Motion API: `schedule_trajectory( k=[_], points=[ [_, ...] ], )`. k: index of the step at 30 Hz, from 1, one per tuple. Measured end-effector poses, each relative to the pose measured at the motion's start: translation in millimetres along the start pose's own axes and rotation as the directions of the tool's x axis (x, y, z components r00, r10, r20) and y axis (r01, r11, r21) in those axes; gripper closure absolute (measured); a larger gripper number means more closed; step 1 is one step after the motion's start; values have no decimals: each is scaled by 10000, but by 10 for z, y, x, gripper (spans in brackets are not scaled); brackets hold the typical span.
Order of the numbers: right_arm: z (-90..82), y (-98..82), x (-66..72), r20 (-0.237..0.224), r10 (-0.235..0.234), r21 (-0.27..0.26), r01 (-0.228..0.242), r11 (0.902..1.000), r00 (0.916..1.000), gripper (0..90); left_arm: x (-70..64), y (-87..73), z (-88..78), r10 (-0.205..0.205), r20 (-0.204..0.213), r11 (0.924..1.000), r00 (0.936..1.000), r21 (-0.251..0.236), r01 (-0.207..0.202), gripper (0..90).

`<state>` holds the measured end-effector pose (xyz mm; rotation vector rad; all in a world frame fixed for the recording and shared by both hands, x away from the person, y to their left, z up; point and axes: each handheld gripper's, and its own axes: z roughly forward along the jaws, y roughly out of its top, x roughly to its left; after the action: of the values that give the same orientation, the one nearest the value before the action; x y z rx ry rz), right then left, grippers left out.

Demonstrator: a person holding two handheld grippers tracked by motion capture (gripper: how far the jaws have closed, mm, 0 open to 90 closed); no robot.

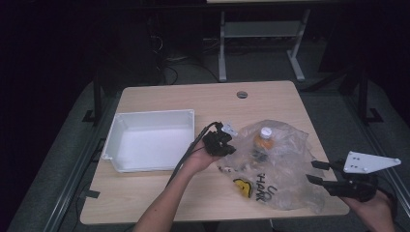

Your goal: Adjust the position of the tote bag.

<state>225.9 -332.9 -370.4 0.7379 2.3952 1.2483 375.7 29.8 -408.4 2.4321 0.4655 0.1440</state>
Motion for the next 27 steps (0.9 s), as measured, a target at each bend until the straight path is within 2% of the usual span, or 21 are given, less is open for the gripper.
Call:
schedule_trajectory(
  k=[1, 2, 4, 7, 9, 10, 13, 14, 15, 17, 18, 19, 22, 23, 25, 27],
  points=[
    [-30, 10, -9, 67, -22, -10, 22, 10000, 10000, 497, -1, 4, -7, -121, -17, 9999, 9999, -82, 121, 899],
    [-98, 28, -32, 285, -93, -66, 95, 9999, 9996, 494, 10, 12, -20, -30, -6, 10000, 10000, -35, 30, 899],
    [-120, 38, -47, 360, -108, -51, 110, 9999, 9993, 491, 9, 21, -24, 9, -27, 10000, 10000, 16, -9, 899],
    [-109, 48, -92, 422, -157, 121, 152, 9998, 9990, 486, 9, 23, -22, 55, -27, 10000, 10000, 40, -54, 899],
    [-65, 55, -115, 307, -133, 233, 126, 9996, 9994, 490, 15, 22, -27, 61, -33, 10000, 10000, 76, -61, 899],
    [-36, 63, -124, 254, -176, 313, 168, 9994, 9995, 499, 15, 20, -33, -65, 12, 10000, 10000, 55, 65, 899],
    [51, 100, -134, 62, -298, 528, 294, 9982, 9995, 611, 18, 17, -52, -221, 60, 9996, 9997, -145, 222, 898],
    [70, 112, -137, -6, -377, 548, 377, 9978, 9993, 668, 28, 17, -77, -94, 57, 9999, 9999, -124, 94, 898],
    [95, 135, -133, -178, -449, 567, 458, 9973, 9988, 735, 20, 17, -95, -230, 65, 9994, 9997, -240, 232, 885],
    [137, 180, -124, -379, -438, 594, 460, 9972, 9983, 816, 33, 13, -155, -108, 100, 9994, 9999, -342, 112, 827],
    [160, 203, -122, -433, -519, 604, 545, 9967, 9977, 843, 25, 10, -180, -202, 121, 9987, 9997, -456, 208, 795],
    [181, 225, -115, -467, -568, 650, 597, 9961, 9973, 864, 33, 8, -218, -39, 72, 9990, 10000, -451, 43, 763],
    [223, 269, -107, -511, -648, 772, 686, 9947, 9966, 876, 35, 4, -292, -160, 232, 9979, 9996, -617, 174, 684],
    [241, 291, -107, -537, -701, 829, 744, 9938, 9961, 880, 40, 1, -356, -57, 220, 9969, 9997, -781, 74, 684],
    [275, 339, -109, -603, -775, 923, 829, 9923, 9952, 883, 31, -2, -424, -141, 383, 9937, 9992, -1104, 182, 658],
    [312, 403, -113, -702, -857, 785, 911, 9927, 9938, 884, -8, 10, -504, 43, 494, 9924, 9988, -1229, 18, 630]
  ],
)
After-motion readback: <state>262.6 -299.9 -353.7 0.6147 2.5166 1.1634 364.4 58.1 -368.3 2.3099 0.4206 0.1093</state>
